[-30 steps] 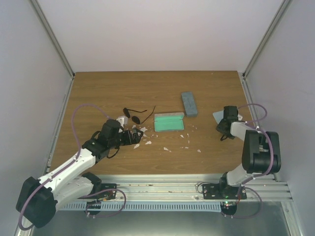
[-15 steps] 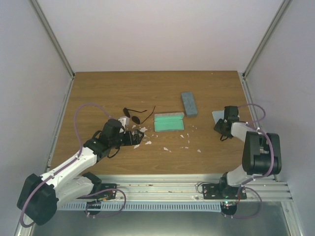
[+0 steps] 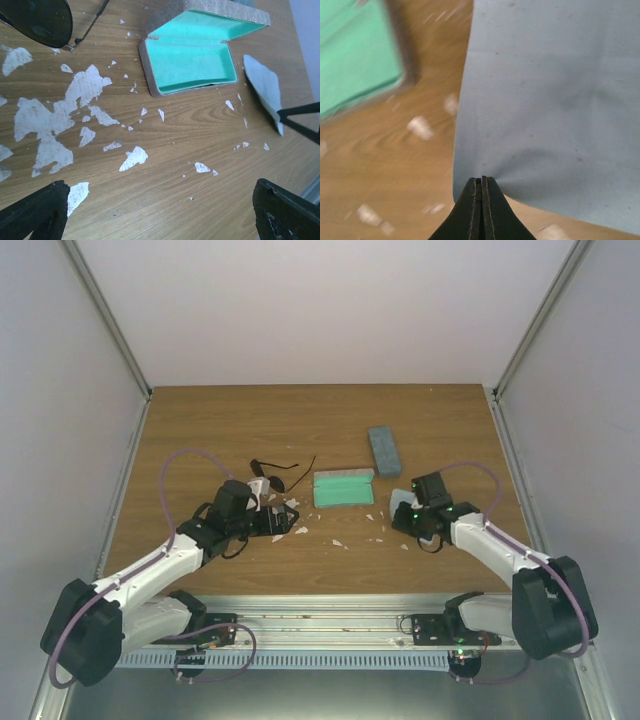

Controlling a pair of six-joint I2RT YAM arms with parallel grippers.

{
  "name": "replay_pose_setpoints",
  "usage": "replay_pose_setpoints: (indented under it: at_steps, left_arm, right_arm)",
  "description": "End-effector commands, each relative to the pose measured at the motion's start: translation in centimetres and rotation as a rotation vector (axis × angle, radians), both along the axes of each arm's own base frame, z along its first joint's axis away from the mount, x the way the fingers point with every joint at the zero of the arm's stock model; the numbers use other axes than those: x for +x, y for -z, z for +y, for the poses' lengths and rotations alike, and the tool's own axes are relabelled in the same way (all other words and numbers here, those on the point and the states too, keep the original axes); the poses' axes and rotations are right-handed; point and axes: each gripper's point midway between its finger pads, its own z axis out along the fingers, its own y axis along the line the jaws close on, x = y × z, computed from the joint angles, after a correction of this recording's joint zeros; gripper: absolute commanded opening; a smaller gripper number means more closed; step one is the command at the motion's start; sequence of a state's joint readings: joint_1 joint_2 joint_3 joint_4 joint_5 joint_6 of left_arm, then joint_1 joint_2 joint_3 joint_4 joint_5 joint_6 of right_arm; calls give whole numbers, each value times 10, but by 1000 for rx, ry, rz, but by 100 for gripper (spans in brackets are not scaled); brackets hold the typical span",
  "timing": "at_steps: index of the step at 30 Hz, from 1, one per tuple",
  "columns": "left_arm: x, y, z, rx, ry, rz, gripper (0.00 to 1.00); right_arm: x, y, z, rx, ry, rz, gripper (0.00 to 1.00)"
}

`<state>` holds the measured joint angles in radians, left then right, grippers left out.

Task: Organize the sunglasses
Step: Adjust the glasses cleaning cloth at the center of the board.

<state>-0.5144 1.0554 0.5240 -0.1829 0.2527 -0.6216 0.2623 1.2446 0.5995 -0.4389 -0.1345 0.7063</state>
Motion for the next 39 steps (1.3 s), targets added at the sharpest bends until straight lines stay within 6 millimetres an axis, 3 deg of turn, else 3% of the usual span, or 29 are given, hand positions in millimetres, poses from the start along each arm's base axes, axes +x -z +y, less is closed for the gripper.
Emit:
replay_pose_setpoints:
  at_steps: [1,7,11,13,15,19,21,24,28,39]
  left_arm:
    - [5,-4,-10,-64,19,-15,99]
    - [7,5,-15,-75,20,23,99]
    - [9,7,-18,-86,20,30,99]
    - [9,6,-20,-96,25,31,99]
    - [8,6,-22,-103,31,37,99]
    - [6,9,-25,-97,43,49,99]
    - [4,10,-24,-86,43,54,99]
    - [3,12,-21,-71,41,57,99]
    - [-1,14,-18,-62,39,63,99]
    - [-9,14,-8,-45,12,60,99]
  right_arm:
    - [-33,-5,59,134,-109,67,1]
    - [-62,-17,132,222,-355,82,1]
    - [-85,-28,170,343,-528,113,1]
    - [-87,-37,179,392,-566,95,1]
    - [-81,-39,174,343,-558,62,2]
    - [-70,-39,157,224,-532,4,36]
    - [-66,-40,149,184,-515,-21,44]
    - [-59,-38,138,117,-478,-51,44]
    - [-48,-21,125,6,-444,-52,40]
    - [-20,19,155,-45,-516,-3,40]
